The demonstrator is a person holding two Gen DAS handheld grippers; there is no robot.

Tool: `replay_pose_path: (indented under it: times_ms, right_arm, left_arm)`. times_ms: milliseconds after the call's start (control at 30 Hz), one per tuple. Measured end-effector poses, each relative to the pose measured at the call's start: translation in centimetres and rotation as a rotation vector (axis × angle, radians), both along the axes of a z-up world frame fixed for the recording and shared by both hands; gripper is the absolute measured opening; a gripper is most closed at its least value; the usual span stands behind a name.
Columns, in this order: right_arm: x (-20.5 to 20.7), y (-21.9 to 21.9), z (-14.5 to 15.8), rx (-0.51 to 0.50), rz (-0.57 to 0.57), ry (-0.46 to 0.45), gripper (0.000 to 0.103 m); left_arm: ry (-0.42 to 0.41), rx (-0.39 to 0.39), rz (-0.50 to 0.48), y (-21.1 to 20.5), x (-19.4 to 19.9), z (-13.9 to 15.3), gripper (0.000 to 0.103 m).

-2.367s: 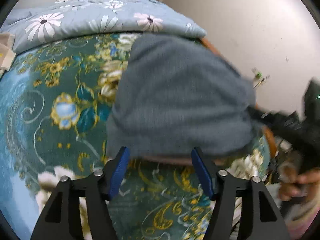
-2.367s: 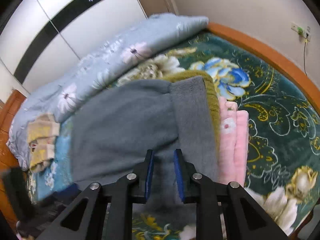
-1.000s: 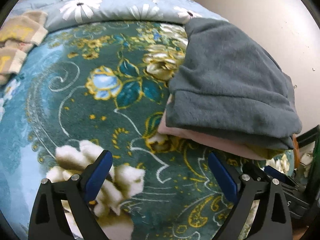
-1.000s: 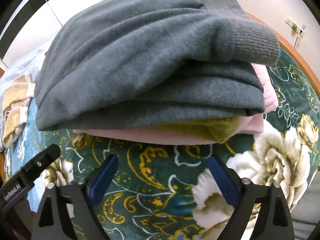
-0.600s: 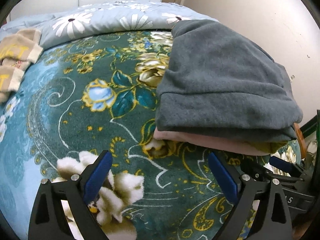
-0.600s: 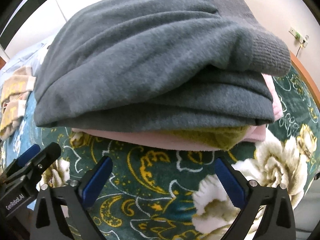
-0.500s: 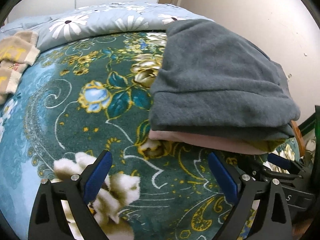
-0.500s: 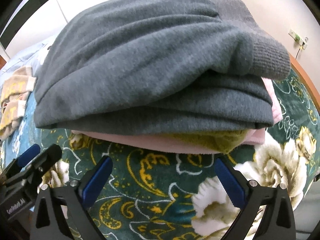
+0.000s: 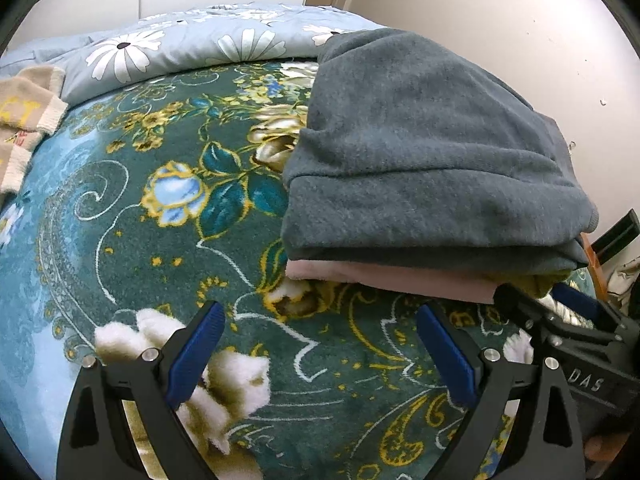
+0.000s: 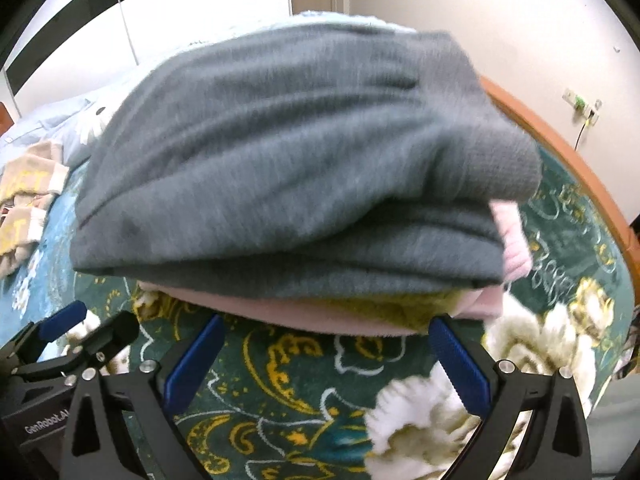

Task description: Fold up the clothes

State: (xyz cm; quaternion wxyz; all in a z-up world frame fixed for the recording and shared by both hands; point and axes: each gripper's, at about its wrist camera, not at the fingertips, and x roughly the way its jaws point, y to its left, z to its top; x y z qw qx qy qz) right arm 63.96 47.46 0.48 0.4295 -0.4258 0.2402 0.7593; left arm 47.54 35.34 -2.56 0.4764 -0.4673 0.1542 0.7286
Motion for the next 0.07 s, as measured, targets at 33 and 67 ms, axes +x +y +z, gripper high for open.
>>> replay_pose_path:
  times_ms: [33, 67]
  right_arm:
    - [0.03, 0.11, 0.21, 0.006, -0.004, -0.004, 0.103]
    - [0.03, 0.38, 0.43, 0.011, -0.008, -0.007, 0.103]
  left_arm:
    - [0.003, 0.01, -0.008, -0.07, 0.1, 0.14, 0.097]
    - [0.005, 0.02, -0.015, -0.15, 0.2, 0.28, 0.097]
